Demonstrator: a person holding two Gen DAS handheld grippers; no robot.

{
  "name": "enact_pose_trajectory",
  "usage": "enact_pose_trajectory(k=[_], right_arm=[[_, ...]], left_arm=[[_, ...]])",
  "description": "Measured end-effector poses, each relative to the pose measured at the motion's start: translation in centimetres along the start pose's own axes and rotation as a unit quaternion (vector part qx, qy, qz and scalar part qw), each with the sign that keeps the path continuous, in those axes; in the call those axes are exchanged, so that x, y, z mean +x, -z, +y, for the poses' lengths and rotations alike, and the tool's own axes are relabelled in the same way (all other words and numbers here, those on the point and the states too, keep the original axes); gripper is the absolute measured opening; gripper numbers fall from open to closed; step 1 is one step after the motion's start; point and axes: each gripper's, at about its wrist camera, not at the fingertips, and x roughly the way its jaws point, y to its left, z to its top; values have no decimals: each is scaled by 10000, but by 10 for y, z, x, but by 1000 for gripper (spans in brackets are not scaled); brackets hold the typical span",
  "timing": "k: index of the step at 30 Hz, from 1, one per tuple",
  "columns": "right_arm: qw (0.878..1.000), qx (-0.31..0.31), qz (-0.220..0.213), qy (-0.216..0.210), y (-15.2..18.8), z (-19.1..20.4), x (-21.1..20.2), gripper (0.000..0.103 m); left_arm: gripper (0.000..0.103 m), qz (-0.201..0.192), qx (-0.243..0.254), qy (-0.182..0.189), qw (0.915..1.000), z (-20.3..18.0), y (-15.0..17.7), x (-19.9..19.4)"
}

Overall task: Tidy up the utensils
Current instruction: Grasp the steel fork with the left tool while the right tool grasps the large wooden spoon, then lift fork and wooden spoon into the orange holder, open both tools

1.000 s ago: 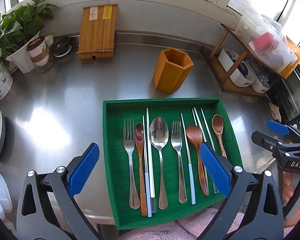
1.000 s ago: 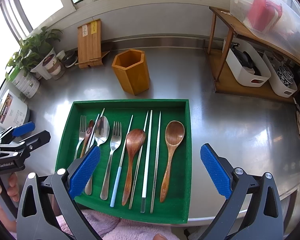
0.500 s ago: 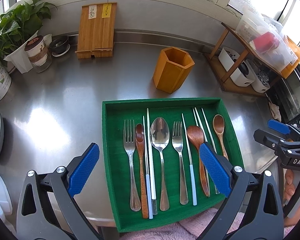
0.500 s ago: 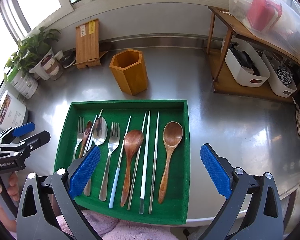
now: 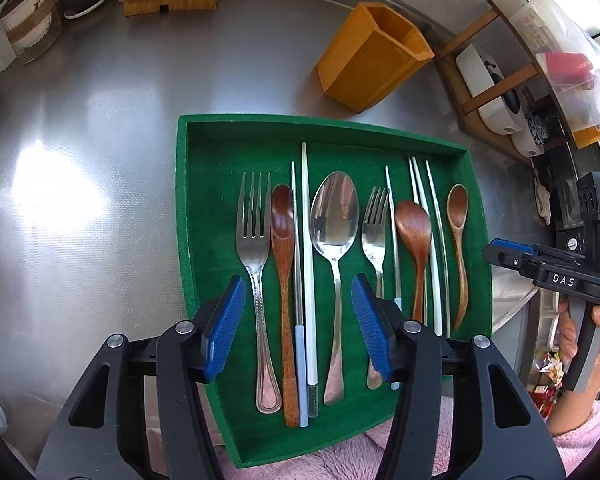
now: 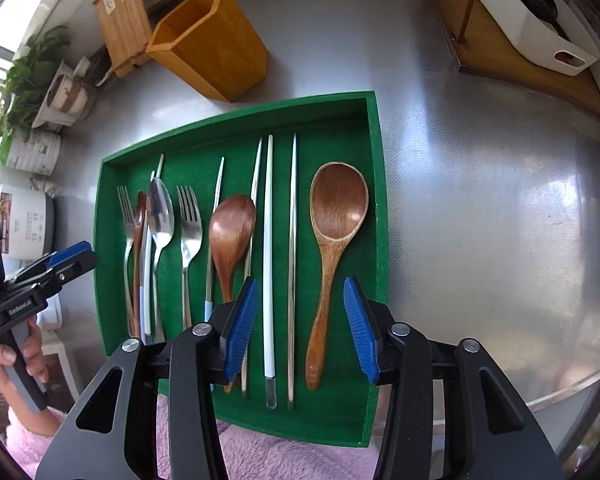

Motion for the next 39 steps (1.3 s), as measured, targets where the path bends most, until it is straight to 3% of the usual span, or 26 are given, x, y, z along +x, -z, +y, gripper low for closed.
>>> enact_pose_trajectory(k=[5, 8, 11, 19, 28, 32, 39], right_arm=[[9993, -105, 303, 216, -5, 1, 14, 29], [9986, -92, 454, 258, -7, -1, 23, 21], [9981, -69, 521, 336, -7, -4, 31, 19], [9960, -94, 667, 580, -9, -8, 46, 18], [9920, -300, 740, 981, -9, 17, 57, 18], [9902, -292, 769, 1125, -10, 26, 61, 9], [9928, -248, 860, 793, -13, 24, 64, 8]], left_arm=[[37, 337, 86, -416, 9985, 6, -3, 23], [30, 503, 139, -509, 9973, 9, -3, 32], [19, 589, 129, -604, 9964, 12, -2, 38], [15, 722, 282, -793, 9938, 14, -2, 42], [15, 778, 668, -1399, 9849, -8, 2, 50], [7, 822, 684, -1571, 9818, -11, 1, 50], [4, 846, 440, -1079, 9896, 7, -6, 45]])
